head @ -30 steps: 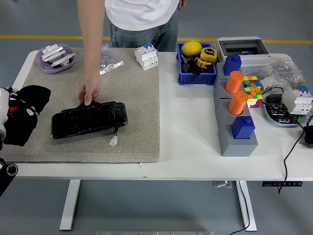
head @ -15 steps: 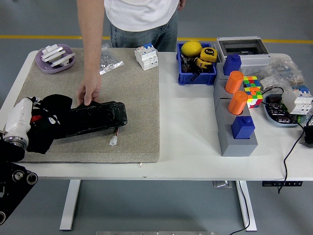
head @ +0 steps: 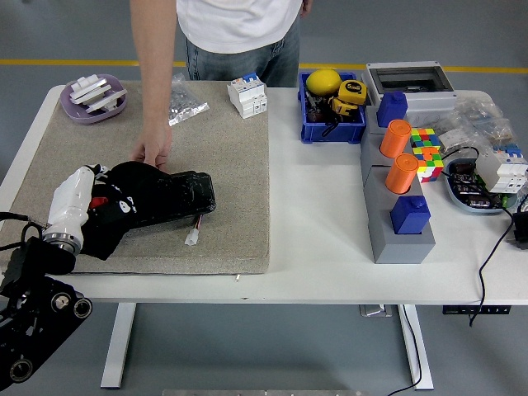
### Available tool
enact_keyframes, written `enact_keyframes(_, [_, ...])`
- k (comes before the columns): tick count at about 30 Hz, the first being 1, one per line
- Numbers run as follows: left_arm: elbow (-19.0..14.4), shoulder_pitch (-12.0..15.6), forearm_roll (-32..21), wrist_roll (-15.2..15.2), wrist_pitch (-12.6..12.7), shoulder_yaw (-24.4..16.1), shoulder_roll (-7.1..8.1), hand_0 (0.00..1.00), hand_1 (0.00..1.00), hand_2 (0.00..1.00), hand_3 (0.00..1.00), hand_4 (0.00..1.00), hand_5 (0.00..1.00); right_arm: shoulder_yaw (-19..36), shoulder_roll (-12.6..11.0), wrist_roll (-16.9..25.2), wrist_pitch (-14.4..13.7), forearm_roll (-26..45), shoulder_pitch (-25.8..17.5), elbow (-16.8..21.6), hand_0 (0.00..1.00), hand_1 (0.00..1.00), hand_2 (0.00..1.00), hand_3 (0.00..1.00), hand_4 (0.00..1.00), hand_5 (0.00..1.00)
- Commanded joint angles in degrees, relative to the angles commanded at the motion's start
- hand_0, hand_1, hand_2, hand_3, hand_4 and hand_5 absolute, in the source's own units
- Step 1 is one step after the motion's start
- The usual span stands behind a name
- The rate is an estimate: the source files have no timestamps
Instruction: Pick the rag up,wipe the panel,place it on the desk
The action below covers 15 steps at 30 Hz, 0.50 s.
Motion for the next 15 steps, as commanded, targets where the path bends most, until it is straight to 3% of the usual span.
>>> enact_keyframes(15, [0.74,-6.3,-0.85,0.85,-0.13,8.95,-2.56,0.191,0.117,0.504,0.482,0.188,0.002,-0.81,-0.2,-0.19,0.02,0.03,0.26,0.0,0.714,0.439,0.629,0.618,0.998,0.556])
